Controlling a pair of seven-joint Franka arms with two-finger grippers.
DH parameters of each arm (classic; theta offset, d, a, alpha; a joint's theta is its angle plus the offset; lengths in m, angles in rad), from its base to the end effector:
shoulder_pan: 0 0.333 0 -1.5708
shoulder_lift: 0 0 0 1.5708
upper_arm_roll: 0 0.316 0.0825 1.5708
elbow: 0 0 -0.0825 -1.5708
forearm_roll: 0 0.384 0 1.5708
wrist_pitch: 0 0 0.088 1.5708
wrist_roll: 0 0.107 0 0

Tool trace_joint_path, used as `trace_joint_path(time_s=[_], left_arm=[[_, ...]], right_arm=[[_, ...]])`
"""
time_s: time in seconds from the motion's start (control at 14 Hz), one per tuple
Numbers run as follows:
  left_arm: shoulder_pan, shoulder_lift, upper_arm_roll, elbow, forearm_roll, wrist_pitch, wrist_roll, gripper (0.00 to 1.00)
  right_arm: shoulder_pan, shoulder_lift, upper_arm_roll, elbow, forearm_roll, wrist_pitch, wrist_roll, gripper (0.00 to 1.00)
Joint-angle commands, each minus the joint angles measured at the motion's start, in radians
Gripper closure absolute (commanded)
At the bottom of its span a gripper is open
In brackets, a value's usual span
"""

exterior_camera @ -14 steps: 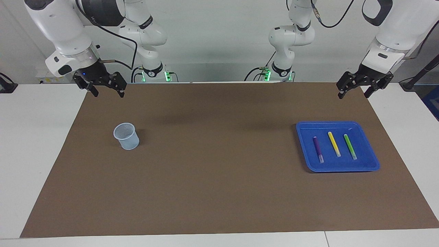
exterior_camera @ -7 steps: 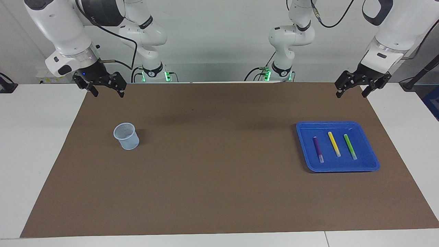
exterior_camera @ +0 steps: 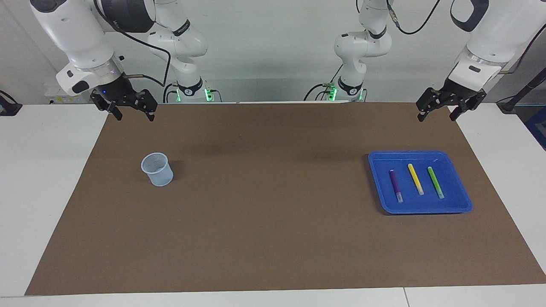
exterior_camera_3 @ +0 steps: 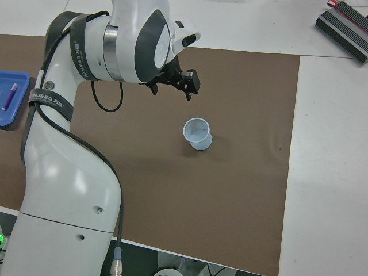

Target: Right arm passes pens to left for tray arrangement

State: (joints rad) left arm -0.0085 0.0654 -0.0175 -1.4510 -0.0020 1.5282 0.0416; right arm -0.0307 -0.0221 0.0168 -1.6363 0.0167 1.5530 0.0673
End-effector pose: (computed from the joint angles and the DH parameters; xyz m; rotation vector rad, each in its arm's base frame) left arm 0.5710 -0.0147 0.6402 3.1367 -0.1061 0.0186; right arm 0.5440 -0.0056 0.6043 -3.1228 0.1272 0.0963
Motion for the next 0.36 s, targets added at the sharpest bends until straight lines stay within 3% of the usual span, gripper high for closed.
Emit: trace_joint_path(time_s=[0.0,0.28], left_arm=[[-0.007,-0.029,0.01,-0.032,-0.012,-0.003,0.006,0.0],[-0.005,-0.029,0.008,-0.031,-0.007,-0.008,0.006,0.0]], right_arm=[[-0.006,0.002,0.002,0.004,0.016,0.007,0.003,0.0],[-0.008,0.002,0.002,0.004,0.016,0.007,0.003,0.0]])
